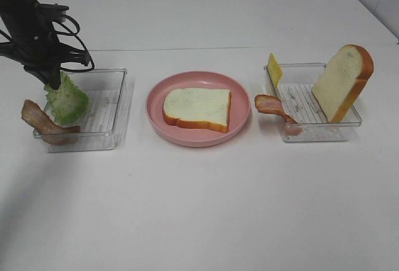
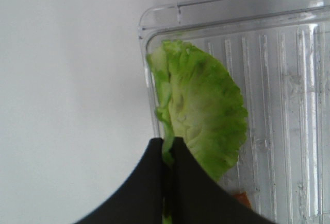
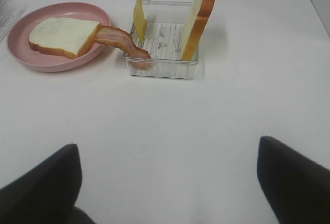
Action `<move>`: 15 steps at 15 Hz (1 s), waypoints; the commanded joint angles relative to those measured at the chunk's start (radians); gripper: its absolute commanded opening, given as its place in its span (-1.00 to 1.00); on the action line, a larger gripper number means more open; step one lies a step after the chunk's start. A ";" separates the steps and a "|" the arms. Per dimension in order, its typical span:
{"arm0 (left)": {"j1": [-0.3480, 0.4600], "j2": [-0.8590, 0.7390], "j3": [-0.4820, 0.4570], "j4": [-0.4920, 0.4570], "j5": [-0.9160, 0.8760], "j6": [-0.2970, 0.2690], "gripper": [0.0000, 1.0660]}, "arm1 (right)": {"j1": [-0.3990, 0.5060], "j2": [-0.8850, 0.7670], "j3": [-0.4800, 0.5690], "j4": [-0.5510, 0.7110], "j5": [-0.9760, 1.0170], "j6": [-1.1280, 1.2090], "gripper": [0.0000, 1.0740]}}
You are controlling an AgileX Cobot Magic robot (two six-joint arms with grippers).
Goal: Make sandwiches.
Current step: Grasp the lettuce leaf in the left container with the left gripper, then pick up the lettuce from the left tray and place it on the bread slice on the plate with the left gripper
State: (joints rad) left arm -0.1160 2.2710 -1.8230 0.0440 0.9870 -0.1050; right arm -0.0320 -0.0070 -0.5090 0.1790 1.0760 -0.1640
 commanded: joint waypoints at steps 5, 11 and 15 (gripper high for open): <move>0.000 -0.094 -0.003 -0.044 -0.043 -0.010 -1.00 | -0.003 -0.012 0.003 0.002 -0.007 -0.007 0.63; 0.000 -0.210 -0.003 -0.370 -0.151 0.066 -1.00 | -0.003 -0.012 0.003 0.002 -0.007 -0.007 0.63; -0.033 -0.196 -0.001 -0.780 -0.189 0.246 -1.00 | -0.003 -0.012 0.003 0.002 -0.007 -0.007 0.63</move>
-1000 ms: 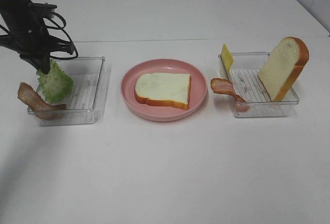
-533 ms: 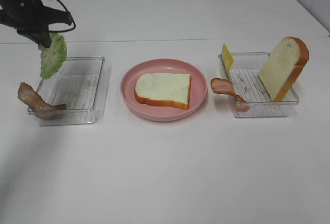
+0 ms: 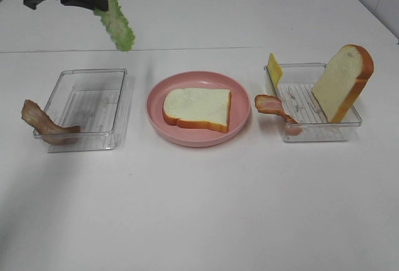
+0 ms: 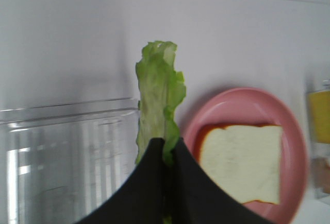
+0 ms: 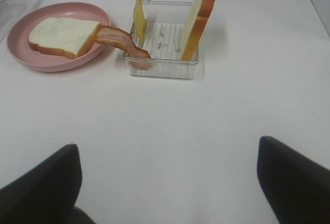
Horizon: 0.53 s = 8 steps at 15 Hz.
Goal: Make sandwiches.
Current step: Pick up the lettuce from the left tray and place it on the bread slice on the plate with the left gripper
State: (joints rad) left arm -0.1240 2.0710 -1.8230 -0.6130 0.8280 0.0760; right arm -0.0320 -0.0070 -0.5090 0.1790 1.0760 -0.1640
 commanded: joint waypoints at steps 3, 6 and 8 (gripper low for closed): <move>-0.080 0.030 -0.001 -0.253 -0.041 0.148 -1.00 | -0.003 -0.012 0.003 0.002 -0.007 -0.007 0.63; -0.145 0.095 -0.001 -0.360 -0.037 0.184 -1.00 | -0.003 -0.012 0.003 0.002 -0.007 -0.007 0.63; -0.193 0.156 -0.001 -0.410 -0.037 0.211 -1.00 | -0.003 -0.012 0.003 0.002 -0.007 -0.007 0.63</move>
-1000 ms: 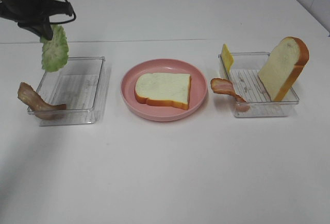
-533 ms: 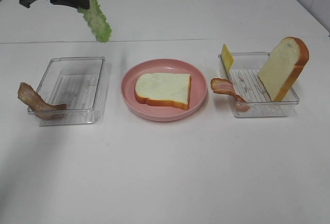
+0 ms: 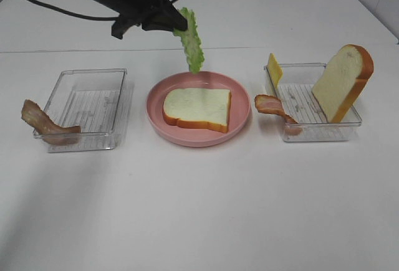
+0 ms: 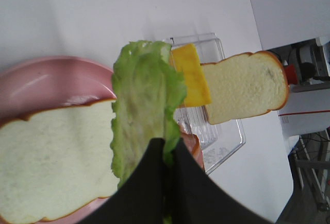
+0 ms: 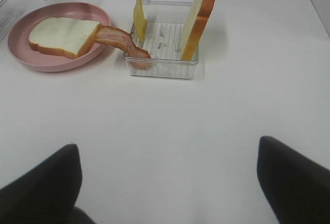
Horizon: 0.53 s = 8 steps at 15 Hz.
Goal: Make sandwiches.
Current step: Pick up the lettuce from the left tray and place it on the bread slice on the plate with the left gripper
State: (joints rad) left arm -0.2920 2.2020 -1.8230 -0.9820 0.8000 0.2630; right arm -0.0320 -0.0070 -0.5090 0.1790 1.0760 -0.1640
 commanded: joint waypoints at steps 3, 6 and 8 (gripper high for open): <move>-0.062 0.078 -0.001 -0.069 -0.009 0.051 -1.00 | -0.003 -0.012 0.003 0.002 -0.007 -0.007 0.63; -0.071 0.112 -0.001 -0.091 -0.006 0.052 -1.00 | -0.003 -0.012 0.003 0.002 -0.007 -0.007 0.63; -0.071 0.130 -0.001 -0.079 0.003 0.061 -1.00 | -0.003 -0.012 0.003 0.002 -0.007 -0.007 0.63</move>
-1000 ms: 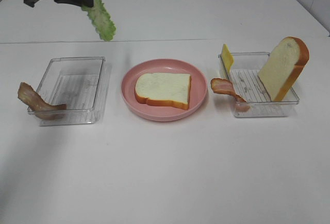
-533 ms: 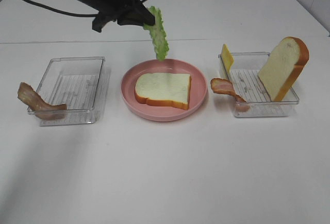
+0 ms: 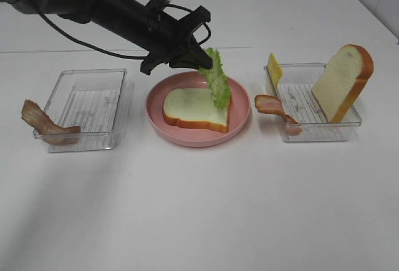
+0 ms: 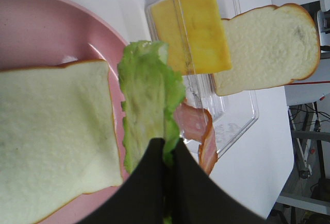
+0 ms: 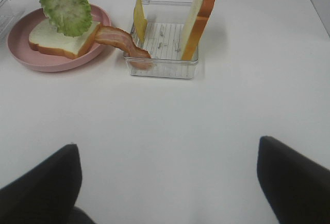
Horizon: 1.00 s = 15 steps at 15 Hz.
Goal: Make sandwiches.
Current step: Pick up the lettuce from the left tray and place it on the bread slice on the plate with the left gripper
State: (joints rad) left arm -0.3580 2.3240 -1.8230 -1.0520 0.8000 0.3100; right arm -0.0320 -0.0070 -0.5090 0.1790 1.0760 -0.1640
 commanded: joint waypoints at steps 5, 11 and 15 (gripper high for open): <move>-0.002 0.024 -0.001 0.078 0.016 0.048 -1.00 | -0.003 -0.012 0.003 0.002 -0.007 -0.007 0.63; -0.002 0.024 -0.001 0.191 -0.002 0.045 -0.48 | -0.003 -0.012 0.003 0.002 -0.007 -0.007 0.63; -0.002 0.009 -0.001 0.230 -0.038 0.046 0.49 | -0.003 -0.012 0.003 0.002 -0.007 -0.007 0.63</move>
State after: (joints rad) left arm -0.3580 2.3470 -1.8230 -0.8210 0.7730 0.3520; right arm -0.0320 -0.0070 -0.5090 0.1790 1.0760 -0.1640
